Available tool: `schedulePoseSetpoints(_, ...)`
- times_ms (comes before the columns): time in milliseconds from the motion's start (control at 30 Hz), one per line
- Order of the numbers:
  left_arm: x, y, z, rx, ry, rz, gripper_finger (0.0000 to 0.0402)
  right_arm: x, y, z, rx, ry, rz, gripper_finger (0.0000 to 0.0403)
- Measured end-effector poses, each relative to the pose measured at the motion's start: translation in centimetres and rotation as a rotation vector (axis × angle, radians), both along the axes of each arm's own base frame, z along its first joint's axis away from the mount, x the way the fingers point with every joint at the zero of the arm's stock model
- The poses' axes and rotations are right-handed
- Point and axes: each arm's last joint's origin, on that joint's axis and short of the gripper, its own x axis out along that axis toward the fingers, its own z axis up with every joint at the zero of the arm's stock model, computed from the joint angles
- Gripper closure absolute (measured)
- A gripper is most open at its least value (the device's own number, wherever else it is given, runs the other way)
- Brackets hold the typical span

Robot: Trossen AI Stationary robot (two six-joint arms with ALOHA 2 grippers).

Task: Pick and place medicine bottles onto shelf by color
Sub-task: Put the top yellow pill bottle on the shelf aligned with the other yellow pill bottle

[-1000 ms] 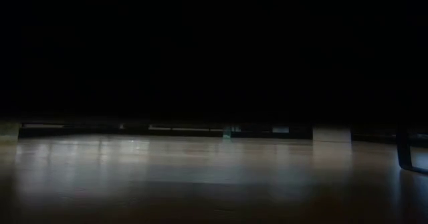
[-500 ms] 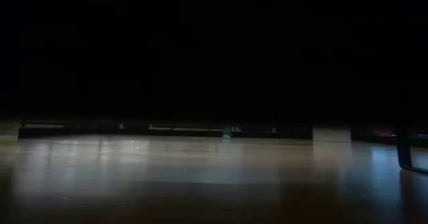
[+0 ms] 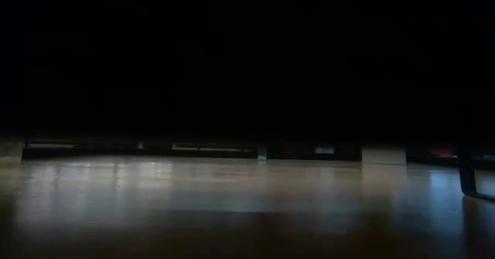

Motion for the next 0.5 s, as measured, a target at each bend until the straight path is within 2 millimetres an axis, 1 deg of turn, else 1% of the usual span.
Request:
schedulePoseSetpoints(300, 0.02, -0.01, 0.02, -0.001, -0.002, 0.001, 0.0272, 0.0, 0.0, 0.0, 0.002, 0.001, -0.002, 0.0141)
schedulePoseSetpoints(500, 0.02, -0.01, 0.05, 0.0, -0.003, 0.0, 0.0286, -0.08, 0.0, -0.08, 0.001, 0.012, -0.001, 0.0141)
